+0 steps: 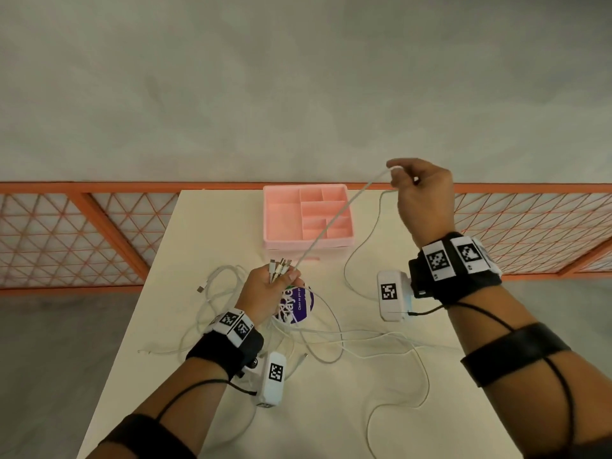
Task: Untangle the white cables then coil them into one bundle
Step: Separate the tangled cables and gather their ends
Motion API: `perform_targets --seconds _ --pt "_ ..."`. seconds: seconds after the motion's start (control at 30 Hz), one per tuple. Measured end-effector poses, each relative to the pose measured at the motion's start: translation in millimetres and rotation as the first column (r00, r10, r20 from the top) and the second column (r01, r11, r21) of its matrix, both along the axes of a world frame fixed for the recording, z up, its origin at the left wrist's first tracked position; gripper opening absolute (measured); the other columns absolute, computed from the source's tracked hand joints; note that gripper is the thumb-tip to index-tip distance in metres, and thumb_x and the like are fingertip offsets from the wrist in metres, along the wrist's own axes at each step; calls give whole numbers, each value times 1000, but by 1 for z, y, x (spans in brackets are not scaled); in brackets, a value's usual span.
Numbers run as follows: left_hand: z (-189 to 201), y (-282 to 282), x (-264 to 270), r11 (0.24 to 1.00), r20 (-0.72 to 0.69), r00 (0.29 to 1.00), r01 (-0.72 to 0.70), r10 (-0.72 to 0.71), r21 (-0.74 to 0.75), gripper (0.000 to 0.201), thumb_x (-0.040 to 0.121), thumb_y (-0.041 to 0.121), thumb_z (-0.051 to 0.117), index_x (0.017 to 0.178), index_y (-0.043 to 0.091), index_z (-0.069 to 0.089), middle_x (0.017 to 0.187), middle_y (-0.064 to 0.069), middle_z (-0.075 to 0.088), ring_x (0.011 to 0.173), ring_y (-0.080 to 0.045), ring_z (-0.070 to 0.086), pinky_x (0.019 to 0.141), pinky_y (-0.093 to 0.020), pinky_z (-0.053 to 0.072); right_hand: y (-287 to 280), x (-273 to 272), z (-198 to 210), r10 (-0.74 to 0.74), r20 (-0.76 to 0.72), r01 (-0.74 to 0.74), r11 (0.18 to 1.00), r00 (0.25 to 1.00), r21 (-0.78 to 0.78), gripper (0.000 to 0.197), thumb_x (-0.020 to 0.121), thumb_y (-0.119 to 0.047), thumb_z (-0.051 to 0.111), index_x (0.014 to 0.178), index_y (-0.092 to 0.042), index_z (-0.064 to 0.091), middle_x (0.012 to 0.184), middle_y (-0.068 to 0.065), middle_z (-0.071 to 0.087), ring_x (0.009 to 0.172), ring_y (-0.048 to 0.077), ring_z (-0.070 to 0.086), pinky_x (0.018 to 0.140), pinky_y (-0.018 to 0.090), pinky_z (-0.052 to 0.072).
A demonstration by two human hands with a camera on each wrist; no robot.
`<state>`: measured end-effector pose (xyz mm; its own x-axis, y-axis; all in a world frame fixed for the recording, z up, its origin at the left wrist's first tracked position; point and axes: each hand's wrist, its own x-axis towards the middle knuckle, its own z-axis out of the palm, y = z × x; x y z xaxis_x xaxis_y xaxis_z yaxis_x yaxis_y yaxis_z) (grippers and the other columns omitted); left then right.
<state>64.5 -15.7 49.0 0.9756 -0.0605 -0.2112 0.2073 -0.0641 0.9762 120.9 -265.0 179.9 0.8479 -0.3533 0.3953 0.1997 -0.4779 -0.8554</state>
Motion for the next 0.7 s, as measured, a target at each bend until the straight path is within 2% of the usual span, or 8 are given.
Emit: perform_targets --seconds 0.13,0.23,0.3,0.37,0.43,0.53,0.63,0.7 --pt "14 -2 6 996 49 998 -37 41 -83 22 98 20 60 100 0 70 89 -16 71 37 -6 37 39 -17 29 -25 -4 -34 -47 -367 -94 929 929 -357 20 96 -18 59 106 -11 75 98 9 74 71 16 58 66 22 40" --pt "26 -5 12 997 95 995 23 -16 -72 22 97 21 62 100 0 70 80 -12 66 40 -11 33 41 -20 27 -24 -14 -50 4 -600 -294 874 800 -386 40 91 -12 62 130 -15 61 127 9 65 91 22 63 78 22 43" --pt "32 -9 11 995 133 986 102 -100 -5 24 99 18 59 100 -3 71 77 -12 64 40 -5 41 39 -18 32 -11 -22 -53 47 -520 -301 859 853 -415 64 88 -11 64 148 -17 41 144 7 50 118 26 58 95 28 42" --pt "35 -13 8 984 150 973 164 -173 67 23 99 14 58 99 -6 70 76 -12 63 41 3 48 43 -8 35 8 -30 -52 145 -377 -322 824 915 -466 78 87 -13 67 154 -22 28 152 3 36 119 26 57 98 33 45" --pt "31 -16 5 968 157 960 212 -232 134 17 98 12 61 96 0 72 74 -12 64 44 4 52 49 -6 40 25 -35 -52 249 -325 -400 713 912 -576 85 85 -18 69 155 -27 22 156 0 27 117 25 59 93 34 50" --pt "19 -13 1 942 130 945 270 -299 201 15 96 17 65 91 8 75 68 -4 67 56 -5 61 62 -18 48 41 -42 -57 307 -358 -470 506 882 -723 85 85 -28 69 154 -34 20 161 -2 16 112 26 62 82 37 57" --pt "14 -10 -6 926 34 943 319 -332 204 18 95 16 66 87 2 72 65 -4 64 45 -2 52 49 -16 40 46 -47 -75 302 -438 -529 391 847 -753 84 84 -33 71 151 -43 21 163 3 6 111 28 62 77 39 58" --pt "14 -10 -13 908 2 925 373 -381 191 18 97 12 63 85 0 70 68 -11 62 39 2 46 43 -10 34 47 -53 -85 292 -506 -583 345 812 -736 67 89 -41 65 147 -45 31 164 4 3 111 29 62 79 40 57"
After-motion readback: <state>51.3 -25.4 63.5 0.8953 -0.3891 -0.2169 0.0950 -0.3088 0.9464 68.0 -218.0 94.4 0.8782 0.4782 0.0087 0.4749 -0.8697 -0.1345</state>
